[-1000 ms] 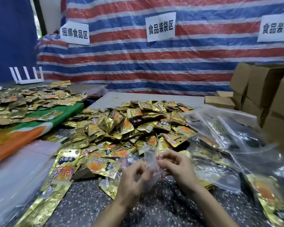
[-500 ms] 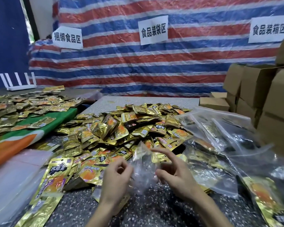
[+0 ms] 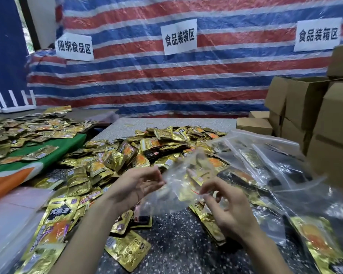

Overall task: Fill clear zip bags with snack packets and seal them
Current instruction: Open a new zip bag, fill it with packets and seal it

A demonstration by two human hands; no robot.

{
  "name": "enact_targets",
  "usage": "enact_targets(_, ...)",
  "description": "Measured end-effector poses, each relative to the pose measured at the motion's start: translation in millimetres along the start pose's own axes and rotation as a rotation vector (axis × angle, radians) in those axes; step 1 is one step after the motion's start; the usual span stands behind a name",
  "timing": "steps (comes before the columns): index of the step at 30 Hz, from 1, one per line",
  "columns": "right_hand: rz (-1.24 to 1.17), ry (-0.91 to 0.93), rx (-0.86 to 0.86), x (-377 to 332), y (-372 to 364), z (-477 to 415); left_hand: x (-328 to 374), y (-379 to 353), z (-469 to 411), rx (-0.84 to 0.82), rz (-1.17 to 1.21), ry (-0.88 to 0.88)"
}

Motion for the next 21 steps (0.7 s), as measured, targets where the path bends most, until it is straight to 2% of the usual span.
enact_targets(1,0.002,0.000,0.033,0.9,1.6,-0.6,-3.7,2.6,-9.2,0.085,-0.057,-0.045)
enact_targets(2,-0.001,-0.002,0.060,1.6,2.6,-0.8,-8.6,5.8,-19.1,0.211,-0.267,-0.101)
enact_targets(3,-0.007,-0.007,0.085,2.4,3.9,-1.0,-13.8,8.6,-28.5,0.346,-0.616,-0.145)
enact_targets(4,-0.013,-0.012,0.110,3.0,5.0,-0.9,-20.9,8.1,-37.0,0.400,-0.961,-0.154)
enact_targets(5,-0.017,-0.015,0.134,3.5,5.5,-0.7,-31.5,6.8,-45.1,0.369,-1.226,-0.101)
enact_targets(7,-0.019,-0.016,0.174,3.8,4.6,-0.1,-54.2,8.8,-58.1,0.239,-1.477,0.084)
enact_targets(9,-0.005,-0.002,0.197,1.9,1.7,-0.7,-67.1,10.5,-64.9,0.215,-1.553,0.126)
enact_targets(12,0.046,0.047,0.218,-0.3,-1.3,-1.9,-70.2,12.3,-70.7,0.288,-1.602,0.065)
enact_targets(15,0.065,0.076,0.276,2.9,-0.4,-1.5,-57.6,11.3,-72.6,0.216,-1.599,0.124)
enact_targets(19,0.019,0.052,0.299,5.1,-1.9,-1.7,-13.9,11.6,-64.4,0.111,-1.295,0.103)
enact_targets(21,0.013,0.056,0.274,6.1,-4.0,-1.4,11.8,12.4,-54.1,0.190,-1.159,0.050)
Point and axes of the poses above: each hand's wrist, its own z-axis away from the middle knuckle, its own y-axis out of the back of the hand, x = y × z, the point moved 2 cm from there along -z, towards the middle knuckle, and after that the axes turned 7 degrees about -x, right-handed, at the moved point
